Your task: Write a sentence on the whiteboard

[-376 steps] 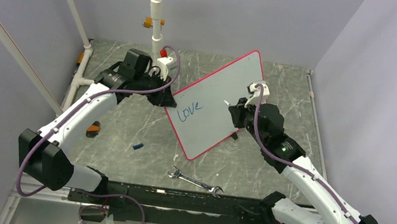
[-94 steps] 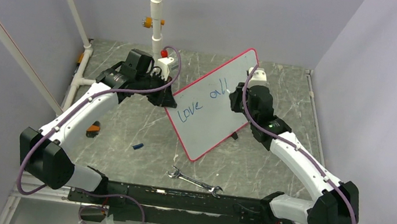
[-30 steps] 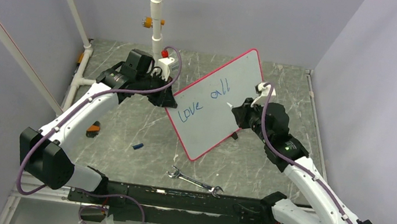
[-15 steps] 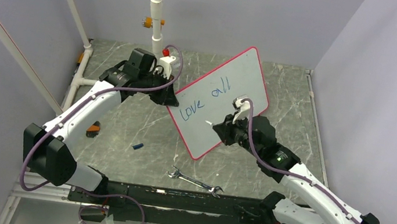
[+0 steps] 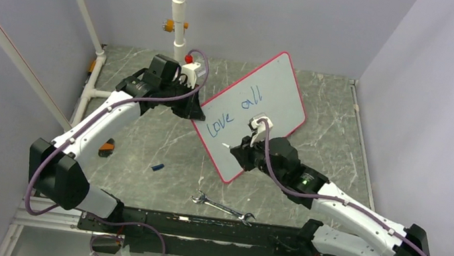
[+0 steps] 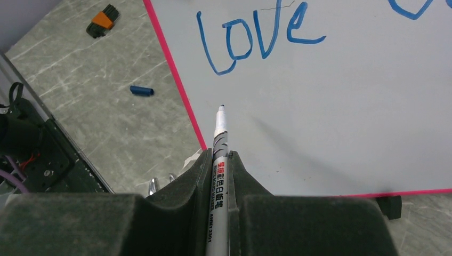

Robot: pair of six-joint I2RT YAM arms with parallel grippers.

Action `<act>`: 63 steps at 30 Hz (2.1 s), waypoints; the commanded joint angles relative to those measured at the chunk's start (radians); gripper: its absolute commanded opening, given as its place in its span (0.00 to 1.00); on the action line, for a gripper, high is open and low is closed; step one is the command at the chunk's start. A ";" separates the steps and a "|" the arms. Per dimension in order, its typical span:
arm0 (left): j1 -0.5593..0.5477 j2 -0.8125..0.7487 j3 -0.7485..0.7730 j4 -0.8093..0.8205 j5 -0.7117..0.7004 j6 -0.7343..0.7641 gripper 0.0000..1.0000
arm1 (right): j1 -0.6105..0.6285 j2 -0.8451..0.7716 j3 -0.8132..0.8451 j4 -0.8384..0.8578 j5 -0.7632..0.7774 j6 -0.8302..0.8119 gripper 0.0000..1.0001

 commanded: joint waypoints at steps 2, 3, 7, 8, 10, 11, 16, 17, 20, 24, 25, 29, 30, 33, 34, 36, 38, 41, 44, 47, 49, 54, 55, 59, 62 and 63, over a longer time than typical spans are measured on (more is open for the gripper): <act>0.029 0.051 -0.023 -0.120 -0.454 0.129 0.00 | 0.020 0.045 0.000 0.090 0.049 -0.002 0.00; 0.030 0.051 -0.023 -0.121 -0.452 0.129 0.00 | 0.023 0.056 0.004 0.092 0.055 -0.002 0.00; 0.029 0.050 -0.021 -0.123 -0.447 0.132 0.00 | 0.029 0.096 0.018 0.093 0.072 -0.001 0.00; 0.029 0.049 -0.021 -0.123 -0.447 0.132 0.00 | 0.030 0.104 0.021 0.094 0.074 -0.001 0.00; 0.029 0.047 -0.021 -0.122 -0.443 0.132 0.00 | 0.031 0.117 0.025 0.094 0.076 -0.001 0.00; 0.029 0.046 -0.021 -0.122 -0.444 0.133 0.00 | 0.030 0.124 0.027 0.094 0.077 0.000 0.00; 0.028 0.045 -0.021 -0.123 -0.441 0.135 0.00 | 0.033 0.152 0.038 0.094 0.072 0.003 0.00; 0.029 0.045 -0.021 -0.123 -0.439 0.135 0.00 | 0.034 0.156 0.039 0.094 0.068 0.003 0.00; 0.028 0.043 -0.021 -0.123 -0.441 0.136 0.00 | 0.037 0.164 0.041 0.094 0.054 0.001 0.00; 0.029 0.042 -0.021 -0.123 -0.441 0.136 0.00 | 0.041 0.165 0.039 0.120 0.029 0.001 0.00; 0.029 0.042 -0.021 -0.123 -0.441 0.136 0.00 | 0.041 0.166 0.038 0.118 0.025 0.001 0.00; 0.028 0.042 -0.021 -0.126 -0.441 0.138 0.00 | 0.045 0.171 0.037 0.114 0.009 0.001 0.00; 0.029 0.043 -0.021 -0.125 -0.441 0.137 0.00 | 0.048 0.171 0.037 0.114 0.006 0.001 0.00; 0.028 0.043 -0.021 -0.125 -0.441 0.138 0.00 | 0.052 0.175 0.035 0.104 0.005 0.002 0.00; 0.029 0.042 -0.020 -0.125 -0.441 0.138 0.00 | 0.053 0.176 0.034 0.103 0.006 0.004 0.00; 0.028 0.043 -0.021 -0.125 -0.440 0.137 0.00 | 0.055 0.178 0.034 0.090 0.004 0.006 0.00; 0.029 0.043 -0.021 -0.125 -0.441 0.138 0.00 | 0.056 0.180 0.030 0.071 0.003 0.006 0.00; 0.028 0.042 -0.021 -0.126 -0.441 0.138 0.00 | 0.058 0.179 0.021 0.058 0.007 0.008 0.00; 0.029 0.043 -0.021 -0.125 -0.441 0.138 0.00 | 0.060 0.169 0.013 0.033 0.028 0.013 0.00; 0.029 0.043 -0.021 -0.126 -0.441 0.138 0.00 | 0.058 0.162 0.009 0.019 0.047 0.012 0.00; 0.029 0.043 -0.021 -0.125 -0.440 0.137 0.00 | 0.060 0.160 0.009 0.012 0.055 0.011 0.00; 0.029 0.041 -0.021 -0.125 -0.441 0.138 0.00 | 0.060 0.169 0.027 -0.010 0.102 0.011 0.00; 0.029 0.041 -0.021 -0.126 -0.440 0.138 0.00 | 0.060 0.172 0.031 -0.014 0.116 0.012 0.00; 0.028 0.041 -0.021 -0.125 -0.439 0.138 0.00 | 0.060 0.174 0.052 -0.023 0.154 0.004 0.00; 0.028 0.041 -0.021 -0.126 -0.437 0.138 0.00 | 0.059 0.177 0.073 -0.025 0.168 -0.008 0.00; 0.029 0.041 -0.020 -0.125 -0.438 0.139 0.00 | 0.060 0.181 0.082 -0.026 0.169 -0.014 0.00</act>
